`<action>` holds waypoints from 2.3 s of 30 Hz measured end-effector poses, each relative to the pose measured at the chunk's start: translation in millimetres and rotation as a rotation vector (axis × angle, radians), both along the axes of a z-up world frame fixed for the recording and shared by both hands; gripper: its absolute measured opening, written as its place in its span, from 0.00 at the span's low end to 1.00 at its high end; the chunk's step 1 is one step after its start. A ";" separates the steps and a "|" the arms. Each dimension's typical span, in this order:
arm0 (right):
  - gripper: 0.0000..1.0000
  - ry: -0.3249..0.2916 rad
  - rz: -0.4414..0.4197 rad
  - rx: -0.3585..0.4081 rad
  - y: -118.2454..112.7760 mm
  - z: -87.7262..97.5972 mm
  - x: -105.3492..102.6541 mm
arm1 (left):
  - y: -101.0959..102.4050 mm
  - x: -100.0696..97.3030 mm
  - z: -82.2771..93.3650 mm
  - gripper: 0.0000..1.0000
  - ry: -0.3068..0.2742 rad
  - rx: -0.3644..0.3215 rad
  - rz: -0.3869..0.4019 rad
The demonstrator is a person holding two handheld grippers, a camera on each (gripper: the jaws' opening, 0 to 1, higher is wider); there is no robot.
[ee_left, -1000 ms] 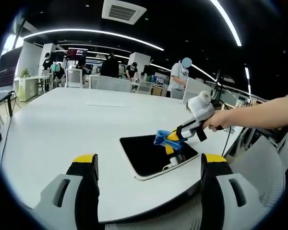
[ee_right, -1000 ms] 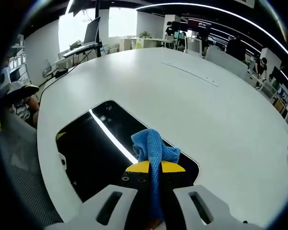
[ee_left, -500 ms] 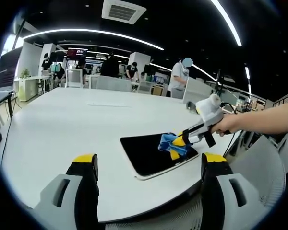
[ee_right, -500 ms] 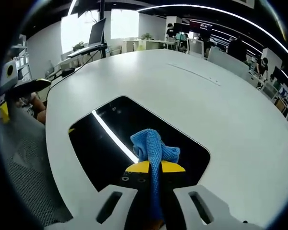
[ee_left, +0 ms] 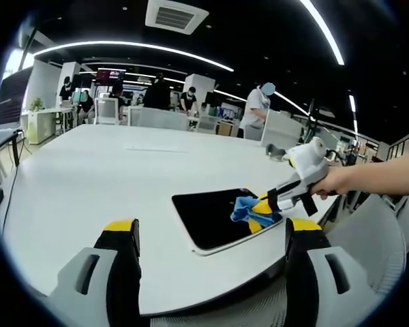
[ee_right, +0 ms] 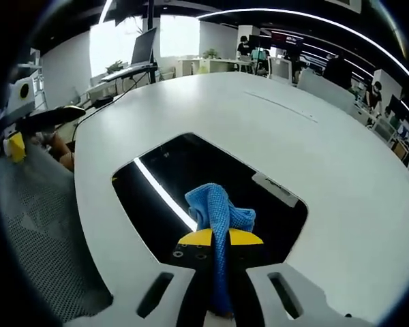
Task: Wipe the mirror surface with the cleaning cloth until all visible marks leave the cleaned area.
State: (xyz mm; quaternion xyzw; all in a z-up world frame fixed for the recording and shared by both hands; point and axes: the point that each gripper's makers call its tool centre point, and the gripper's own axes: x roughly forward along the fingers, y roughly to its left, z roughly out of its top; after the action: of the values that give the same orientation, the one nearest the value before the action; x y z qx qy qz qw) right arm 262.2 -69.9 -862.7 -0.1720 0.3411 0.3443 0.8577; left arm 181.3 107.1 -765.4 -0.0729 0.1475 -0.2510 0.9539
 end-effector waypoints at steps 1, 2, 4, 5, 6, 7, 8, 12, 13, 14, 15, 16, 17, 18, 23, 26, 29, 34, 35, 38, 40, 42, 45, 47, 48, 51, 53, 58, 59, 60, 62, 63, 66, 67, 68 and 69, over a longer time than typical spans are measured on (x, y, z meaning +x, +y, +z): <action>0.00 0.001 0.007 -0.001 0.4 0.1 -2.3 | 0.1 -0.1 0.0 0.86 0.000 0.000 0.000; 0.00 0.003 0.010 0.001 0.4 0.2 -3.7 | 0.2 -0.2 0.0 0.86 0.000 0.000 0.000; 0.00 0.004 0.008 0.008 0.5 0.0 -6.0 | 0.5 -0.3 -0.2 0.86 0.001 0.001 0.002; 0.01 0.003 0.005 0.010 0.5 -0.1 -6.2 | 0.7 -0.3 -0.3 0.86 0.001 0.002 0.003; 0.01 0.002 0.003 0.013 0.7 -0.1 -7.3 | 0.7 -0.4 -0.4 0.86 0.002 0.002 0.003; 0.01 0.001 0.003 0.014 0.8 -0.2 -8.0 | 0.7 -0.4 -0.4 0.86 0.002 0.002 0.003; 0.01 0.001 0.006 0.014 1.1 -0.1 -9.5 | 0.7 -0.5 -0.6 0.86 0.004 0.002 0.002; 0.01 -0.002 0.013 0.017 1.7 0.0 -14.2 | 0.1 -1.0 -1.6 0.86 0.009 0.005 -0.003; 0.01 0.000 0.009 0.021 1.5 0.0 -14.2 | 0.2 -1.1 -1.5 0.86 0.009 0.005 -0.003; 0.01 0.000 0.009 0.020 1.5 0.0 -14.6 | 0.3 -1.2 -1.4 0.86 0.008 0.005 -0.002; 0.01 -0.003 0.014 0.012 2.1 0.1 -16.0 | 0.4 -1.2 -1.4 0.86 0.009 0.004 -0.001; 0.00 -0.003 0.016 0.008 2.4 0.2 -17.0 | 0.5 -1.1 -1.4 0.86 0.008 0.004 0.000; 0.00 -0.002 0.018 0.004 2.6 0.2 -18.2 | 0.6 -1.0 -1.4 0.86 0.008 0.004 0.001; 0.00 -0.002 0.020 0.003 2.5 0.1 -19.2 | 0.8 -0.9 -1.3 0.87 0.007 0.004 0.002; 0.01 -0.001 0.029 0.003 2.0 -0.3 -25.4 | 0.9 -1.0 -1.5 0.87 0.006 0.003 0.003; 0.01 -0.002 0.033 -0.003 2.4 -0.4 -29.1 | 0.8 -1.1 -1.6 0.87 0.007 0.003 0.004; 0.01 0.003 0.037 -0.002 2.9 -0.6 -32.7 | 0.8 -1.4 -1.8 0.87 0.007 0.004 0.005; 0.00 0.010 0.057 -0.010 4.0 -0.8 -41.3 | 0.1 -1.7 -3.0 0.87 0.013 0.008 -0.002; 0.00 0.008 0.059 -0.011 4.3 -0.8 -42.4 | 0.2 -1.7 -2.9 0.87 0.013 0.008 -0.001; 0.00 0.004 0.064 -0.015 4.3 -0.8 -43.8 | 0.3 -1.5 -3.2 0.87 0.013 0.009 -0.001; 0.00 0.004 0.069 -0.019 4.7 -0.5 -45.9 | 0.2 -1.4 -3.2 0.87 0.013 0.009 -0.002; 0.01 0.002 0.069 -0.021 5.0 0.0 -46.5 | 0.1 -1.3 -3.0 0.87 0.011 0.009 -0.003; 0.01 0.010 0.063 -0.013 5.0 0.1 -47.8 | 0.5 -0.9 -2.6 0.87 0.009 0.009 0.000; 0.01 0.009 0.067 -0.011 5.0 -0.2 -49.3 | 0.6 -0.9 -2.6 0.88 0.009 0.010 0.000; 0.01 0.003 0.067 -0.010 5.0 -0.3 -49.4 | 0.8 -0.8 -2.7 0.88 0.008 0.012 0.000; 0.01 0.004 0.067 -0.012 5.4 -0.5 -49.1 | 0.8 -1.0 -2.8 0.88 0.009 0.012 -0.001; 0.01 0.012 0.076 -0.016 5.5 -0.5 -48.8 | 1.0 -1.1 -2.8 0.88 0.009 0.012 0.000; 0.00 0.011 0.114 -0.022 5.6 -0.7 -48.8 | 1.1 -1.2 -2.9 0.88 0.009 0.012 0.001; 0.00 0.011 0.114 -0.016 5.2 -0.7 -48.7 | 1.1 -1.2 -2.9 0.88 0.008 0.012 0.001; 0.00 0.013 0.111 -0.009 5.0 -0.6 -48.6 | 1.2 -1.2 -2.8 0.88 0.008 0.012 0.002; 0.00 0.010 0.111 -0.004 5.1 -0.7 -48.8 | 1.3 -1.2 -2.9 0.88 0.008 0.012 0.002; 0.00 0.011 0.108 -0.001 5.2 -0.5 -48.8 | 1.3 -1.3 -2.9 0.88 0.008 0.012 0.002; 0.00 0.015 0.104 0.006 4.7 -0.6 -48.7 | 1.2 -1.3 -2.8 0.88 0.008 0.011 0.002; 0.00 0.016 0.107 0.010 4.3 -0.7 -48.5 | 1.2 -1.3 -2.8 0.88 0.008 0.011 0.002; 0.00 0.014 0.110 0.014 3.9 -0.8 -48.4 | 1.2 -1.4 -2.8 0.88 0.007 0.011 0.002; 0.00 0.014 0.110 0.019 3.3 -1.1 -48.0 | 1.2 -1.4 -2.7 0.88 0.007 0.011 0.002</action>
State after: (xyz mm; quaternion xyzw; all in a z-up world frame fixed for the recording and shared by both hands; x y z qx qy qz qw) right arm 214.2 -66.6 -863.8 -0.1797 0.3337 0.3952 0.8368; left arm 179.9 108.3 -768.1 -0.0685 0.1522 -0.2487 0.9541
